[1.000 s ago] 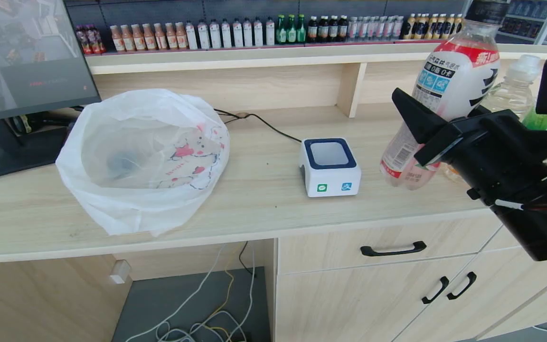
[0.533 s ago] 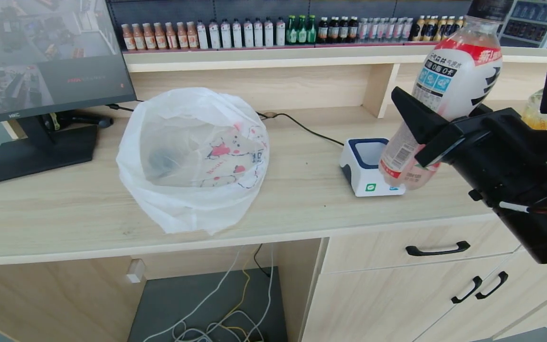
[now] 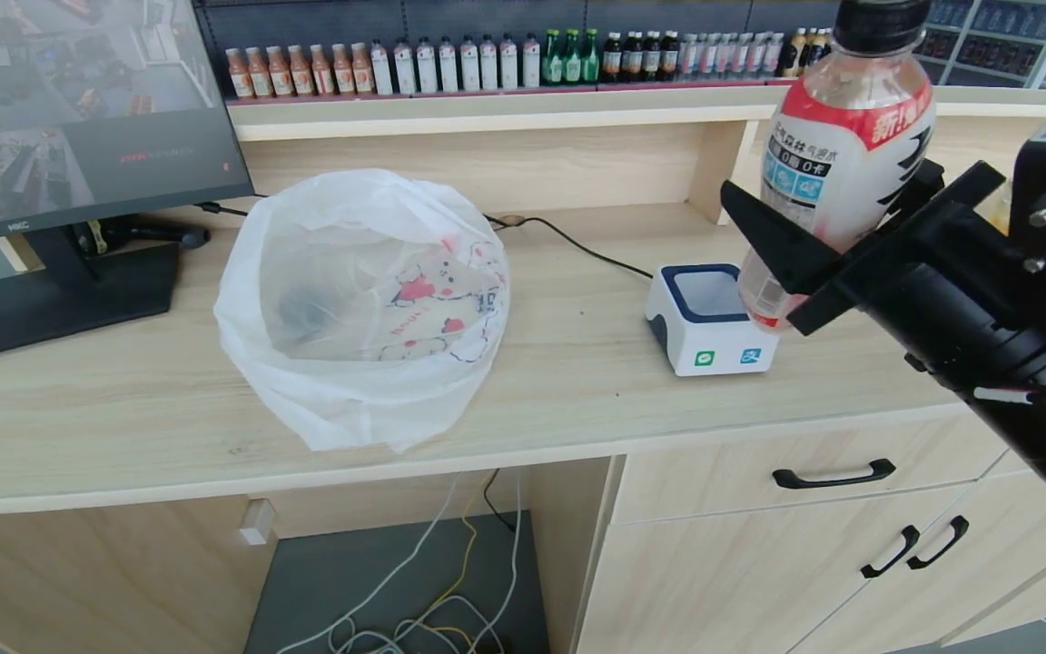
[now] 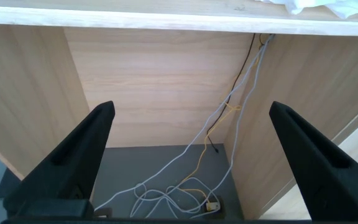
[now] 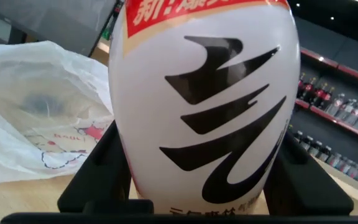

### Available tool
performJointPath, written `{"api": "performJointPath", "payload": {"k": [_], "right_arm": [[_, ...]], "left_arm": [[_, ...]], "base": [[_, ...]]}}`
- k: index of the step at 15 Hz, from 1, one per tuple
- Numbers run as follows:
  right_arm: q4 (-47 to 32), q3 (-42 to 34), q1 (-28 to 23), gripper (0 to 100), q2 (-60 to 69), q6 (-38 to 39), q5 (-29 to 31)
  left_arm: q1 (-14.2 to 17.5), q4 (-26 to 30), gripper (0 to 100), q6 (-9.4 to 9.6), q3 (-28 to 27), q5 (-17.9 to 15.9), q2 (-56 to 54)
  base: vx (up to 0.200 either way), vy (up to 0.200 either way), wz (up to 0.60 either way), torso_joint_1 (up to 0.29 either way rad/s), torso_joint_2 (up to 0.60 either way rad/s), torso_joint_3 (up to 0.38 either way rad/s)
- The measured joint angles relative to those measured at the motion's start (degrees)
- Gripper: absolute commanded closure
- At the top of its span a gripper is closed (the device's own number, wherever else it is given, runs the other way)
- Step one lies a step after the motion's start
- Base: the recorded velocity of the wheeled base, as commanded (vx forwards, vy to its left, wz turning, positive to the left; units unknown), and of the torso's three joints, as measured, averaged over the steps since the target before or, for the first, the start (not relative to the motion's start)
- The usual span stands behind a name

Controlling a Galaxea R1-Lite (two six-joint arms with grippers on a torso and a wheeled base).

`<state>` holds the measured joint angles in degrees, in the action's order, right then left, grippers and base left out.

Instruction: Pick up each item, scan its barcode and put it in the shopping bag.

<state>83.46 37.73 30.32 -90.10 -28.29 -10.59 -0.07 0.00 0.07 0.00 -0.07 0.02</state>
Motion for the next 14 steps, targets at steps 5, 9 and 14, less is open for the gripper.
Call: {"api": "performJointPath", "payload": {"k": [5, 9, 14], "right_arm": [[-0.5, 6.7, 0.7, 100, -2.9, -18.6, -3.6], [-0.7, 15.1, 0.7, 100, -6.4, -32.5, -15.3], [-0.8, 15.1, -2.8, 100, -9.2, -43.1, -25.5]], "left_arm": [[0.0, 0.0, 0, 0.02, 0.0, 0.0, 0.0], [0.0, 0.0, 0, -0.02, 0.0, 0.0, 0.0], [0.0, 0.0, 0, 0.02, 0.0, 0.0, 0.0]], "base": [[0.0, 0.0, 0.0, 0.0, 0.0, 0.0], [0.0, 0.0, 0.0, 0.0, 0.0, 0.0], [0.0, 0.0, 0.0, 0.0, 0.0, 0.0]]}}
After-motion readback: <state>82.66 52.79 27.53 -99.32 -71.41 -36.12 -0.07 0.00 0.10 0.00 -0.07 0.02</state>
